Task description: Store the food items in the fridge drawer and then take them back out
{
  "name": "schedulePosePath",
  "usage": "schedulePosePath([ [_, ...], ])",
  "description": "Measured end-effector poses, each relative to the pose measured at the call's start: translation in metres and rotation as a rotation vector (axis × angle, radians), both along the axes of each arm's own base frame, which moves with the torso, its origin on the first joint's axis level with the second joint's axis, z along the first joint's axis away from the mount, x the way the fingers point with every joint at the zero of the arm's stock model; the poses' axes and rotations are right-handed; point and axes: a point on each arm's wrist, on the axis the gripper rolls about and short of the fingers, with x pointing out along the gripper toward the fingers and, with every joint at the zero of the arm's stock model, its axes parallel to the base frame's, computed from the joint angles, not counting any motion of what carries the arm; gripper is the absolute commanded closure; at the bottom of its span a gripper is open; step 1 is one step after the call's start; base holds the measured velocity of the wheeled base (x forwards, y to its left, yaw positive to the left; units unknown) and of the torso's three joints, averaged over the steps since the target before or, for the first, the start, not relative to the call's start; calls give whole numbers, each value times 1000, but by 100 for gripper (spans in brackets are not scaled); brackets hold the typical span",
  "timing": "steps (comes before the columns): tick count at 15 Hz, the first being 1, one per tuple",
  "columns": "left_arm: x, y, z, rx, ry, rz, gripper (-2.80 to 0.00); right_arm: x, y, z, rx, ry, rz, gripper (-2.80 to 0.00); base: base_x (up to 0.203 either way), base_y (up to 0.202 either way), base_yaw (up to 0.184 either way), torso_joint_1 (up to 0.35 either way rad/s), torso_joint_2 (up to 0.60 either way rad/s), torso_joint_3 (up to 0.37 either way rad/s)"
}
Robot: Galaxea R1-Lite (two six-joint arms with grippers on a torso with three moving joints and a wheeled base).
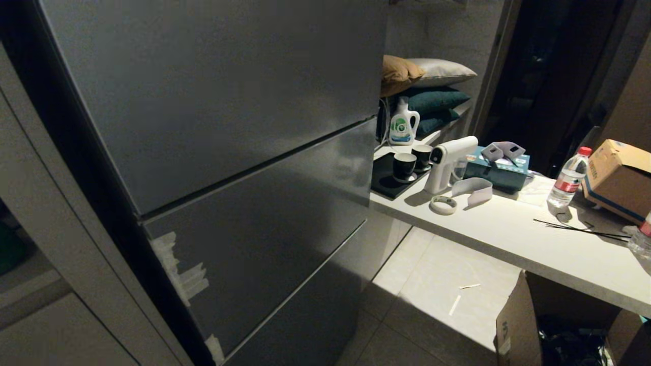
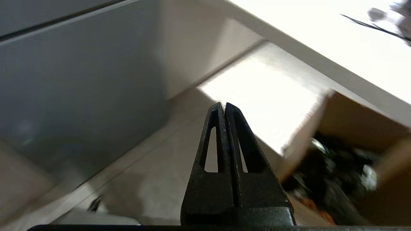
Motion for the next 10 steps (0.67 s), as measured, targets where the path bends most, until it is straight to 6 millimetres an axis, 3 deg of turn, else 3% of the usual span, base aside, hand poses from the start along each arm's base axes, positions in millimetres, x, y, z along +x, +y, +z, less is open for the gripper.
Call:
schedulePosePath([
  [2,0,0,0,0,0,0,0,-2,0,0,11,-29,-76,0,0,0,0,0,0,0],
  [10,0,0,0,0,0,0,0,-23,0,-3,81,-277,-61,0,0,0,0,0,0,0],
])
